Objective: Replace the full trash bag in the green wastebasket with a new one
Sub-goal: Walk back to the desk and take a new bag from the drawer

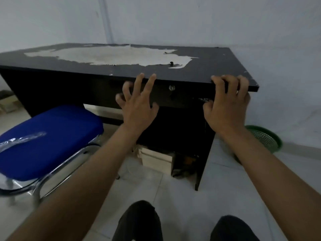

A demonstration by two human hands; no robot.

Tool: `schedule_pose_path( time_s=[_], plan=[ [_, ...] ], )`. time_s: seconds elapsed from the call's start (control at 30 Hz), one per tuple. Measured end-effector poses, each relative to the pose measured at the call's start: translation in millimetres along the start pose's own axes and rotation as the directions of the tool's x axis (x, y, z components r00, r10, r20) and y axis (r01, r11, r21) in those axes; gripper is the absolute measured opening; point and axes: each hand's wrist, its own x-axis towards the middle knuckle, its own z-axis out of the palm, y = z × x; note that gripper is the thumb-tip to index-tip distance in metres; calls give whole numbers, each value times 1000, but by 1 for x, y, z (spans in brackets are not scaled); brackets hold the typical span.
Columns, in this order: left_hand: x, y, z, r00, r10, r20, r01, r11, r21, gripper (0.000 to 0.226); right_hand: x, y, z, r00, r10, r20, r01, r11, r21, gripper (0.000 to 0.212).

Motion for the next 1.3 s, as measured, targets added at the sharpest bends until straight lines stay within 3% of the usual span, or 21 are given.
schedule_pose_path(
  time_s=[0.07,0.13,0.17,0.2,0.23,0.27,0.3,0.33,0.43,0.5,0.57,0.7,0.8,0.93,1.03,1.1,1.17,1.23,1.3],
  plan=[
    [8,-14,-6,994,106,6,-106,994,17,79,-17,-6,-7,997,13,-76,-10,999,35,60],
    [14,-21,-8,982,178,62,-173,983,-68,80,-42,-16,-5,984,-89,-157,102,992,75,44],
    [14,-22,-7,977,192,89,-182,977,-108,84,-52,-22,0,992,-117,-41,122,982,146,36],
    [13,-21,-8,974,200,108,-186,975,-119,89,-57,-30,6,979,-89,184,41,968,249,29],
    [11,-20,-9,973,195,126,-181,977,-116,94,-56,-39,11,884,-30,466,-145,931,335,27],
    [11,-19,-10,972,189,140,-174,978,-111,98,-49,-48,19,720,27,694,-385,847,366,29],
    [12,-19,-10,971,186,150,-171,979,-111,101,-39,-57,26,573,79,816,-601,718,352,33],
    [13,-21,-11,969,190,156,-174,979,-111,104,-28,-65,35,484,127,866,-749,572,335,36],
    [13,-27,-13,957,217,195,-199,974,-110,110,10,-81,59,354,201,913,-929,185,320,43],
    [15,-29,-14,944,225,241,-203,973,-113,112,28,-87,69,299,201,933,-953,7,303,43],
    [17,-31,-14,938,226,264,-202,973,-112,113,40,-91,75,277,208,938,-951,-83,299,38],
    [20,-32,-16,922,223,317,-206,975,-87,118,41,-93,77,268,249,931,-949,-97,299,27],
    [22,-34,-21,907,226,355,-212,974,-78,118,26,-99,65,315,291,903,-926,-115,360,25],
    [28,-35,-31,870,224,439,-160,971,-179,85,-21,-114,36,390,305,869,-893,-103,437,30],
    [37,-31,-51,830,172,531,5,949,-315,59,-55,-128,15,415,315,854,-880,-100,465,33],
    [45,-30,-64,816,160,555,76,923,-378,53,-71,-136,4,430,312,847,-876,-83,475,35],
    [46,-30,-72,863,189,469,33,905,-424,47,-86,-140,-7,435,303,848,-877,-71,475,37],
    [41,-26,-75,931,241,275,-102,894,-436,34,-96,-141,-14,424,295,856,-879,-91,467,37],
    [35,-20,-72,936,285,208,-179,891,-417,25,-99,-139,-15,418,296,859,-880,-103,463,36]
  ],
)
